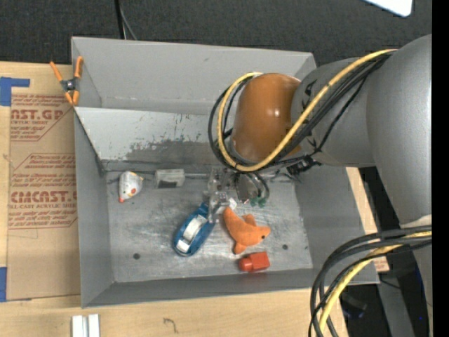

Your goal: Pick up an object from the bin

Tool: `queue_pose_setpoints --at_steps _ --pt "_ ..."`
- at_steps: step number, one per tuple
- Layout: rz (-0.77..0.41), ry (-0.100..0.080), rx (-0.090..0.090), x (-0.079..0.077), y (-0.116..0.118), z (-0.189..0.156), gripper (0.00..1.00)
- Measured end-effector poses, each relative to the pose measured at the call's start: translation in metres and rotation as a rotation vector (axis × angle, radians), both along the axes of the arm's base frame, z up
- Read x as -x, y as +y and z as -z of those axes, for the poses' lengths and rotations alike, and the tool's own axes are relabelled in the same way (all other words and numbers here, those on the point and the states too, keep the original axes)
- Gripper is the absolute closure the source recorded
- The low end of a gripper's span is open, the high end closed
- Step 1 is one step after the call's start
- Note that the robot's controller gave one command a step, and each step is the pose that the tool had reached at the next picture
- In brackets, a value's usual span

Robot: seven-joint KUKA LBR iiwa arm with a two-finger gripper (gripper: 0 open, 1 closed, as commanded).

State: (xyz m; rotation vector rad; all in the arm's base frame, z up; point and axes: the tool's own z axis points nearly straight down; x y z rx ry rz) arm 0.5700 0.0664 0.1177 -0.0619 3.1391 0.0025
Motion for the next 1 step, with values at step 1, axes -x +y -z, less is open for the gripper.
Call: queue_pose_setpoints --at_steps 1 --pt "-0.134 0.002 -0.003 -0.0105 0.0000 0.0025 1.00"
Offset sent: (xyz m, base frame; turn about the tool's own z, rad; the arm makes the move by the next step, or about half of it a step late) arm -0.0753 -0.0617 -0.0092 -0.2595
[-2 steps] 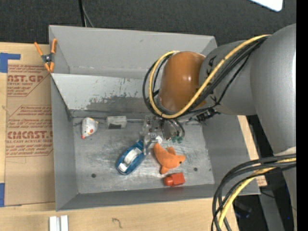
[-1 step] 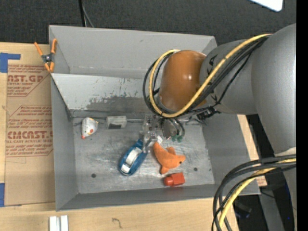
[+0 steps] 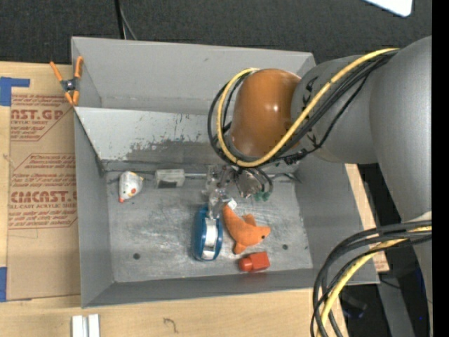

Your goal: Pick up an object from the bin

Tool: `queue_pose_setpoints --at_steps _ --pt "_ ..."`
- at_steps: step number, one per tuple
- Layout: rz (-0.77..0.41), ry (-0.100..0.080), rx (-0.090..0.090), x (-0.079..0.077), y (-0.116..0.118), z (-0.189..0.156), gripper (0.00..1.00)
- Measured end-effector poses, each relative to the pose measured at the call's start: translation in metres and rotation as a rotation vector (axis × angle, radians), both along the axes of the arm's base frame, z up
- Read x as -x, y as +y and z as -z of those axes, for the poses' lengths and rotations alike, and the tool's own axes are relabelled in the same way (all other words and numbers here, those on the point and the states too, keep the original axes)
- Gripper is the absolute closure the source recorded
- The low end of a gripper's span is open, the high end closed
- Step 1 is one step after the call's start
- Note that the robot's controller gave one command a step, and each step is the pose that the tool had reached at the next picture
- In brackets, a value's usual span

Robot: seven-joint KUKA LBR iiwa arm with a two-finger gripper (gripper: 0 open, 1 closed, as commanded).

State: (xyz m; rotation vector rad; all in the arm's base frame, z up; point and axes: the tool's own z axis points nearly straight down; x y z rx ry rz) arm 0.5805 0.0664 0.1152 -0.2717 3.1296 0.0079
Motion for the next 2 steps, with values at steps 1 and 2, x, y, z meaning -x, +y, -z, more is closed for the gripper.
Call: queue_pose_setpoints --at_steps 1,2 --pt "-0.124 -0.011 0.007 0.0823 -0.0628 0.0040 0.00" --pt "-0.124 -0.006 0.007 0.0837 -0.0628 0.0047 0.00"
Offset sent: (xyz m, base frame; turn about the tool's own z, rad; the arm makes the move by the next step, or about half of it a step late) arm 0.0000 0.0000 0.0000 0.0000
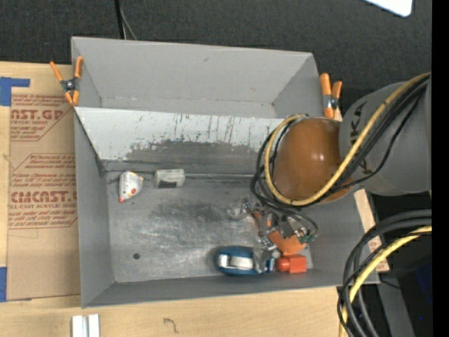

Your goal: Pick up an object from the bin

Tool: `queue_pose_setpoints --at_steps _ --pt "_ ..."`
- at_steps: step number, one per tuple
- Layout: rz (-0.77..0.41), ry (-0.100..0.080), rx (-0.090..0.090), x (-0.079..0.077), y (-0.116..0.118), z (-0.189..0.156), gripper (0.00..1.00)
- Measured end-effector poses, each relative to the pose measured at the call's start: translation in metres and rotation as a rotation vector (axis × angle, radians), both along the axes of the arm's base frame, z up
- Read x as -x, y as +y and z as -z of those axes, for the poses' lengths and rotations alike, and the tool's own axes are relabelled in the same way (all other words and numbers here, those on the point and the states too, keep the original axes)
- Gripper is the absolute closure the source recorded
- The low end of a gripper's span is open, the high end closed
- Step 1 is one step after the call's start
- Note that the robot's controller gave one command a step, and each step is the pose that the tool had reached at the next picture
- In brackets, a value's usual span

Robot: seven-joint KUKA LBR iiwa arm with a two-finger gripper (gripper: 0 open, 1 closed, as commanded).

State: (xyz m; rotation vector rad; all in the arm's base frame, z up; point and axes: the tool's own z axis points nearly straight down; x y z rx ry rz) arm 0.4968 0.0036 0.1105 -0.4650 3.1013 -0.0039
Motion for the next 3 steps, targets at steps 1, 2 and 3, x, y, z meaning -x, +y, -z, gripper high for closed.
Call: queue_pose_setpoints --at_steps 1,2,3 --pt "0.138 0.011 0.010 0.0067 0.0147 0.0137 0.00" --pt "0.138 0.030 0.002 0.0094 0.0173 0.0099 1.00" --pt "0.138 0.028 0.001 0.0090 0.0176 0.0099 1.00"
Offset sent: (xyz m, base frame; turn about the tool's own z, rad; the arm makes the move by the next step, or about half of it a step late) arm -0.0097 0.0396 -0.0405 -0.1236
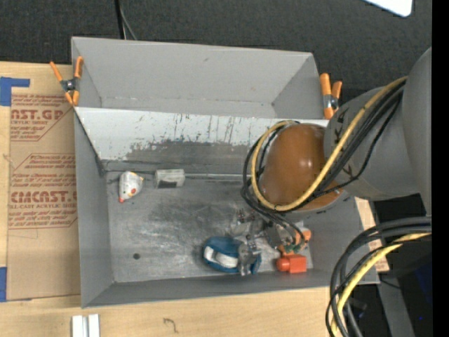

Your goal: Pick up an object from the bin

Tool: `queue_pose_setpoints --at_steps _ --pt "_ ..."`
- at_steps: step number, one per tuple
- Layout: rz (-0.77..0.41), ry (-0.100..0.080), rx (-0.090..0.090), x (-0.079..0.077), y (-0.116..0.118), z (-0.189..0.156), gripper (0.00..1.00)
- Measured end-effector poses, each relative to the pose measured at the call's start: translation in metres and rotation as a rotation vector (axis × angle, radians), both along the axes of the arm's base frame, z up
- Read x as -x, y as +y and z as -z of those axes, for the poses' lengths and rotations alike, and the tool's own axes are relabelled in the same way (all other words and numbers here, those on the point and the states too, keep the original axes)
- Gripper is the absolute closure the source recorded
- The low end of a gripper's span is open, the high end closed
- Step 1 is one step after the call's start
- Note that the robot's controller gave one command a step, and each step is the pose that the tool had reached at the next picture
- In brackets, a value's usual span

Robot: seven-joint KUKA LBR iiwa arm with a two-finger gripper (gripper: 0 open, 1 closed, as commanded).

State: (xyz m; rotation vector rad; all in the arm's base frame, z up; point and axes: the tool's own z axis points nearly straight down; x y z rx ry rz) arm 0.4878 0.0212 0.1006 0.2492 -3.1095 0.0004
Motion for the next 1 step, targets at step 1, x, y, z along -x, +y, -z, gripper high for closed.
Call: queue_pose_setpoints --at_steps 1 --pt "-0.149 -0.021 -0.003 0.0082 0.0044 -0.1868 1.00"
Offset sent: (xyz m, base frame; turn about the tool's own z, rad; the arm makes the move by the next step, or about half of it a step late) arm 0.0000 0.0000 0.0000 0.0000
